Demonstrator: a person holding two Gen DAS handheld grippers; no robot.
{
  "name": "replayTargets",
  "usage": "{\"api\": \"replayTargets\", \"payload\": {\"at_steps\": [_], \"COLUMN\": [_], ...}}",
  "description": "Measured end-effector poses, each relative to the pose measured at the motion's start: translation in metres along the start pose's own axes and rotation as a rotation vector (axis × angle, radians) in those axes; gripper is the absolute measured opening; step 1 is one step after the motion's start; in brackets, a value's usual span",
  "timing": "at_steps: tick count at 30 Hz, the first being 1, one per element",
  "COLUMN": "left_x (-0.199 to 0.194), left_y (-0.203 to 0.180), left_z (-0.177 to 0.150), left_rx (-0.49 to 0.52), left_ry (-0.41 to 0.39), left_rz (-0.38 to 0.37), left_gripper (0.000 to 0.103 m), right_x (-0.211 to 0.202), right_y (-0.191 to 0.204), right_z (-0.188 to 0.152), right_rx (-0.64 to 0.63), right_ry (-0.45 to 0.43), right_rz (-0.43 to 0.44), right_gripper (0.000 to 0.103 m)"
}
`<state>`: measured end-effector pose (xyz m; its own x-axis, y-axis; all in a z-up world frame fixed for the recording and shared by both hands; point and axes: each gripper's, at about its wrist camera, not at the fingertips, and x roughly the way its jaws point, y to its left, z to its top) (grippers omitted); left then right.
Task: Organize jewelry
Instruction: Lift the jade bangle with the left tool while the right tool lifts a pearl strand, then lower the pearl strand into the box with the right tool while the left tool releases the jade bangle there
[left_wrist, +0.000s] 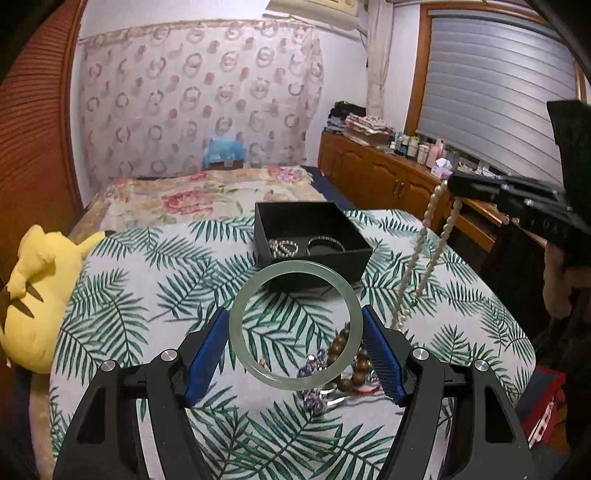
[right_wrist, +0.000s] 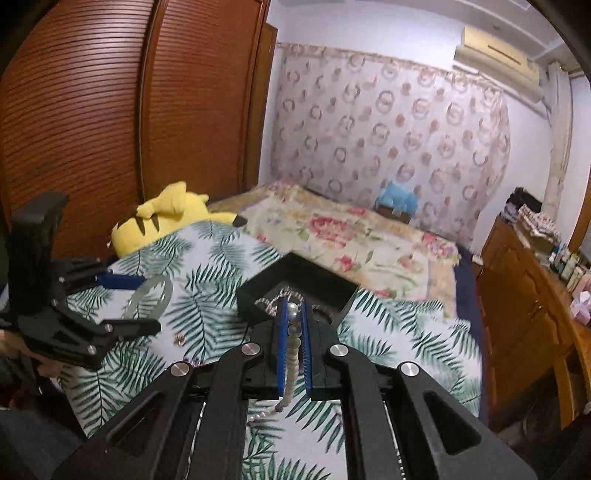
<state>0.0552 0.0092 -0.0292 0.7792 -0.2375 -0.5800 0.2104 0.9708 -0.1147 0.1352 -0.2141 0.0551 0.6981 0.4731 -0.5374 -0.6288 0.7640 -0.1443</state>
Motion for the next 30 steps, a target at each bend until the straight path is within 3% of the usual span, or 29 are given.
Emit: {"api": "replayTargets", "payload": {"at_steps": [11, 22, 30], "left_x": [0.009, 0.027, 0.043], "left_y": [-0.007, -0.005, 0.003], "left_z": [0.019, 0.042, 0.049], "left_rx": [0.026, 0.035, 0.032], "left_ry": [-0.024, -0.019, 0.000], "left_rz": [-0.011, 0.006, 0.025], "left_gripper": [0.069, 0.069, 0.069], "right_x": [-0.009, 0.009, 0.035], "right_y": [-0.018, -0.053, -0.059], "right_z": [0.048, 0.100, 0.114], "right_rx": [-0.006, 0.070, 0.052], "right_ry": [-0.065, -0.116, -0.104], "right_rz": [-0.026, -0.023, -0.065], "right_gripper": [0.008, 0.008, 0.008]}}
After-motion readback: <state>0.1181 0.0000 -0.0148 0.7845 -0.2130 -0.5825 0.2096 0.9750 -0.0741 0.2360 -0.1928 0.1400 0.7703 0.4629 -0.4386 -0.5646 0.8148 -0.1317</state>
